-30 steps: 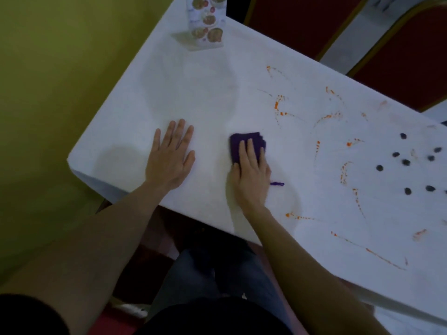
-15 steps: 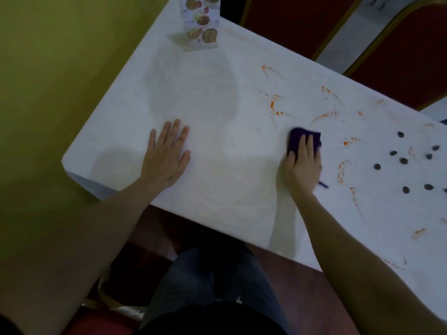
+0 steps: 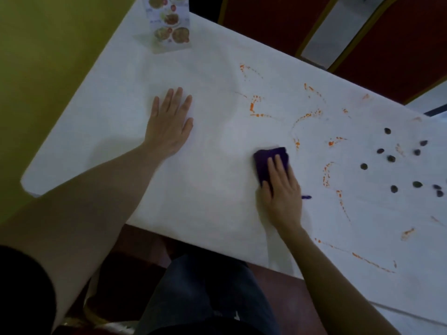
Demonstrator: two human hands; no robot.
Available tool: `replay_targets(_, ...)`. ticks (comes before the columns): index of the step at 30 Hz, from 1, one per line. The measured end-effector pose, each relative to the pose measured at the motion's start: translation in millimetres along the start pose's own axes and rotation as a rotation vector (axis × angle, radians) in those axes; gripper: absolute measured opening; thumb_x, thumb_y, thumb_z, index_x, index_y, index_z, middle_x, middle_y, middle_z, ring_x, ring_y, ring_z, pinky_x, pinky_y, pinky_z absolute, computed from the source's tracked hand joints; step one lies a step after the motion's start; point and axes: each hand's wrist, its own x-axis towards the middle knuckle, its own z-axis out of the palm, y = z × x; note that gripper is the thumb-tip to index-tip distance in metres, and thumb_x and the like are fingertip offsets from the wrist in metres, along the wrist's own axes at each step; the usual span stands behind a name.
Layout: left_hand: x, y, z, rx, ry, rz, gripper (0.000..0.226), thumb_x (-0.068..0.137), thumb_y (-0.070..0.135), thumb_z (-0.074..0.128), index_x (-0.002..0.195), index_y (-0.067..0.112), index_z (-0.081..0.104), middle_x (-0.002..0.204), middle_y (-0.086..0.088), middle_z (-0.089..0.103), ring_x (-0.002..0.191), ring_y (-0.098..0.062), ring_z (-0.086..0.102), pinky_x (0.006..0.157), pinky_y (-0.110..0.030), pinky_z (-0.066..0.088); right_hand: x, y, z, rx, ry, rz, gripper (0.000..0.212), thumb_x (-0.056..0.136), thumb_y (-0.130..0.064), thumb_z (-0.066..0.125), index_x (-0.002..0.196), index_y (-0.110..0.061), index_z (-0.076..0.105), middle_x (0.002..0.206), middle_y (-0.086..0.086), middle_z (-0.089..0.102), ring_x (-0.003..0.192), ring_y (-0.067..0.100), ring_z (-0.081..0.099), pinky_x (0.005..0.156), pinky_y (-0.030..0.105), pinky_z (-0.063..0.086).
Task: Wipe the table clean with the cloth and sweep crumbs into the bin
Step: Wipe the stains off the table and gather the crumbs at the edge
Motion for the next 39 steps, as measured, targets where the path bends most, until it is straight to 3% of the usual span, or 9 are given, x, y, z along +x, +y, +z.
replay_targets(4,6.8,3.5,6.5,0.031,0.015,-0.030,0.062,0.101,0.043,0.020,0.158,0.018,0.014,0.167,-0.007,0.010,0.153,-0.028,0.010,0.123,-0.050,0.005,52.7,55.9,-23.0,0.001,0.043,0.274,0.058,0.099,-0.033,0.034,0.155,-0.019,0.022,0.163,0.001,0.018,0.149,0.028,0.013,0.119,0.046,0.020)
replay_targets(7,6.1,4.3,9.3,0.023,0.034,-0.033,0.066,0.098,0.045,0.015,0.158,0.019,0.015,0.166,-0.006,0.013,0.153,-0.026,0.012,0.123,-0.049,0.005,112.1,61.7,-28.3,-0.001,0.078,0.328,0.058,0.102,-0.031,0.033,0.156,-0.019,0.018,0.164,0.001,0.014,0.150,0.029,0.010,0.119,0.045,0.018)
replay_targets(10,6.9,4.2,11.6,0.022,0.070,-0.014,0.064,0.099,0.044,0.019,0.158,0.018,0.019,0.165,-0.007,0.017,0.152,-0.027,0.016,0.122,-0.050,0.008,164.8,35.5,-22.6,0.025,0.065,0.287,0.058,0.101,-0.031,0.031,0.156,-0.019,0.018,0.163,0.001,0.014,0.149,0.030,0.010,0.119,0.045,0.018)
replay_targets(14,7.0,1.4,15.0,0.028,0.101,-0.001,0.062,0.102,0.045,0.021,0.158,0.020,0.020,0.165,-0.007,0.018,0.152,-0.026,0.017,0.122,-0.049,0.009,192.2,-23.0,-3.8,0.047,0.021,0.061,0.058,0.099,-0.032,0.033,0.155,-0.021,0.021,0.163,0.001,0.018,0.149,0.031,0.013,0.118,0.047,0.019)
replay_targets(21,8.4,3.4,14.7,0.043,0.091,-0.021,0.061,0.102,0.045,0.021,0.158,0.020,0.021,0.165,-0.006,0.018,0.152,-0.026,0.017,0.122,-0.048,0.009,101.1,-28.3,3.6,0.068,-0.091,-0.299,0.053,0.101,-0.031,0.039,0.152,-0.022,0.031,0.160,-0.002,0.026,0.149,0.026,0.017,0.116,0.038,0.019)
replay_targets(25,9.0,4.1,13.2,0.046,0.102,-0.013,0.060,0.102,0.044,0.024,0.157,0.020,0.024,0.164,-0.007,0.021,0.152,-0.027,0.019,0.122,-0.049,0.011,82.5,44.1,-17.0,0.017,-0.057,-0.189,0.056,0.097,-0.035,0.038,0.152,-0.025,0.032,0.160,-0.005,0.025,0.148,0.024,0.020,0.114,0.041,0.025)
replay_targets(29,8.8,3.2,14.0,0.062,0.123,-0.096,0.068,0.099,0.049,0.026,0.158,0.016,0.018,0.164,-0.010,0.020,0.152,-0.028,0.018,0.122,-0.050,0.007,144.6,81.8,-35.9,-0.006,-0.014,0.054,0.058,0.099,-0.034,0.035,0.155,-0.022,0.023,0.163,-0.001,0.018,0.148,0.028,0.015,0.117,0.048,0.023)
replay_targets(35,7.2,4.9,16.6,0.073,0.145,-0.139,0.069,0.099,0.053,0.026,0.158,0.017,0.021,0.165,-0.009,0.019,0.152,-0.028,0.017,0.121,-0.051,0.008,265.9,25.9,-24.3,0.034,0.004,0.094,0.058,0.100,-0.033,0.032,0.155,-0.021,0.019,0.164,-0.001,0.013,0.149,0.031,0.010,0.119,0.047,0.018)
replay_targets(39,7.4,3.8,16.5,0.067,0.118,-0.153,0.072,0.097,0.054,0.022,0.158,0.018,0.016,0.166,-0.007,0.014,0.153,-0.026,0.012,0.122,-0.049,0.006,274.2,-38.5,-5.1,0.033,-0.060,-0.147,0.059,0.098,-0.032,0.034,0.155,-0.023,0.020,0.163,-0.002,0.016,0.149,0.029,0.013,0.118,0.045,0.018)
